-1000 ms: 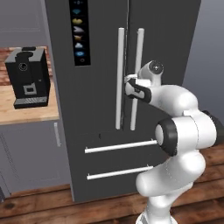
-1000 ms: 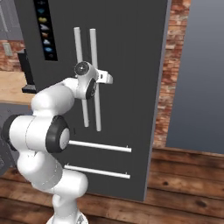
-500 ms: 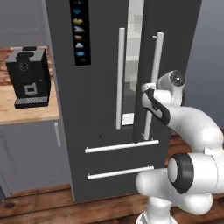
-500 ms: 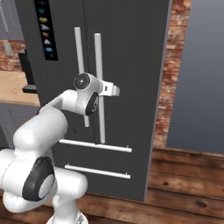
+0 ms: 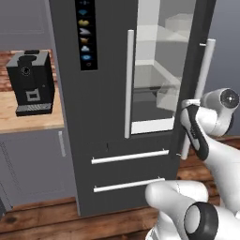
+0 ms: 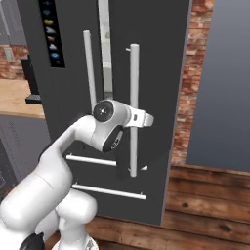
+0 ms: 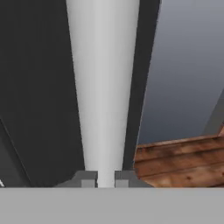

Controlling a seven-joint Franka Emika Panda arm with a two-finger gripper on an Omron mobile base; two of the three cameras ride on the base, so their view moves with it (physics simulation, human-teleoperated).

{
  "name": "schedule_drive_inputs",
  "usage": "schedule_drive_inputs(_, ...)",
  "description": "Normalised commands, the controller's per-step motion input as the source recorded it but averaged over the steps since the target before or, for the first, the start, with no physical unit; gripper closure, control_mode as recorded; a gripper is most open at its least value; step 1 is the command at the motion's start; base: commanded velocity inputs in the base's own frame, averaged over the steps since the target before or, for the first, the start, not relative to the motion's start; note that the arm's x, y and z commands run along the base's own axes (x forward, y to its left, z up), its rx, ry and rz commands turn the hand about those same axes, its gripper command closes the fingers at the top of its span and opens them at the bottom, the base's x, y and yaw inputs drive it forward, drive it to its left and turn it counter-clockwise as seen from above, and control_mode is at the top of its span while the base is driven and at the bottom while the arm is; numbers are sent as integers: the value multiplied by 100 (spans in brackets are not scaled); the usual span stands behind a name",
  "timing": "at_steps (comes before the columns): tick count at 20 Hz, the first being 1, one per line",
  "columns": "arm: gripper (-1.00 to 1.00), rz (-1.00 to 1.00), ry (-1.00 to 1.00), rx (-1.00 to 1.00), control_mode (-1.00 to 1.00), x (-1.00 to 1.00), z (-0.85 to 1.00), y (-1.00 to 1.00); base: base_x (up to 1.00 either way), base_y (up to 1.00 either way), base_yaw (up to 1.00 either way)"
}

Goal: There is a bowl on the dining counter. Grab a lemon wedge from the fridge and place it in the bowl. Then get the liquor bottle and glass cup from the cabinet and place them next to the bowl.

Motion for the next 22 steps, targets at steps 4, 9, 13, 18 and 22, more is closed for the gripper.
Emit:
schedule_drive_inputs(4,-100,-2,0,0,-100,-88,25,-28,0,0,0)
schedule_drive_inputs(9,-100,0,-4,0,-100,-82,29,51,0,0,0)
schedule_drive_inputs(13,-100,0,-14,0,-100,-100,43,98,0,0,0)
schedule_drive_inputs(18,-100,0,-13,-1,-100,-95,53,100,0,0,0)
schedule_drive_inputs(22,-100,0,-3,-2,-100,-20,40,97,0,0,0)
